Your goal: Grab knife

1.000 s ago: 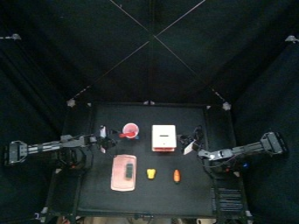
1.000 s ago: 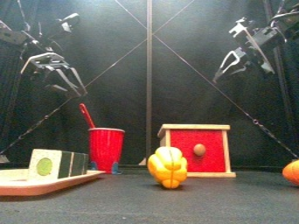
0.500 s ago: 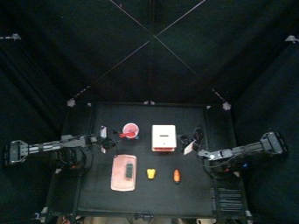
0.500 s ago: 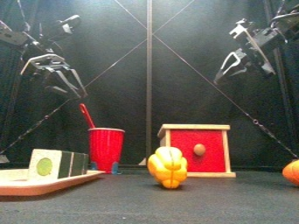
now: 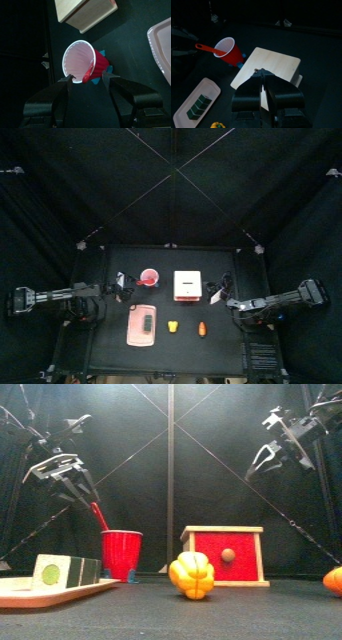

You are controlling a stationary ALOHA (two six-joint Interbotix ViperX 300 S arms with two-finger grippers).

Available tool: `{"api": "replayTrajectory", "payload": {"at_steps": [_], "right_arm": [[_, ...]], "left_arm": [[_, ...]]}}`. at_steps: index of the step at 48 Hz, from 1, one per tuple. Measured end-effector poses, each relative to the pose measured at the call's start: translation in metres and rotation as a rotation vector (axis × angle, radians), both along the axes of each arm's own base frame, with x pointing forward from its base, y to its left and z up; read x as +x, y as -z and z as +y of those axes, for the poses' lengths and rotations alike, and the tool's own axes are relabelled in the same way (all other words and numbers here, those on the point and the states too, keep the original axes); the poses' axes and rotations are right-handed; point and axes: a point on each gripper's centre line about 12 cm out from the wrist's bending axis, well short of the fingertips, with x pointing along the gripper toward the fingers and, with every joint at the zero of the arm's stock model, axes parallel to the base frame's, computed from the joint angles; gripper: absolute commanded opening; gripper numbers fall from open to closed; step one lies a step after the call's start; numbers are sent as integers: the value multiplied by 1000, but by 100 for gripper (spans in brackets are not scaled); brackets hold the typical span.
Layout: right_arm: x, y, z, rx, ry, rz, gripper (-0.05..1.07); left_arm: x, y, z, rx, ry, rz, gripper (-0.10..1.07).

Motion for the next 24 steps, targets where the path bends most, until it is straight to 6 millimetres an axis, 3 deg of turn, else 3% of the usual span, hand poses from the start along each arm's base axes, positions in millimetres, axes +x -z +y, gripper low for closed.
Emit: {"api": "replayTrajectory", "payload": {"at_steps": [24], "right_arm": [[0, 0, -1, 0, 5, 0, 33]], "left_arm": [[10, 16, 10, 40, 19, 74, 85]]}}
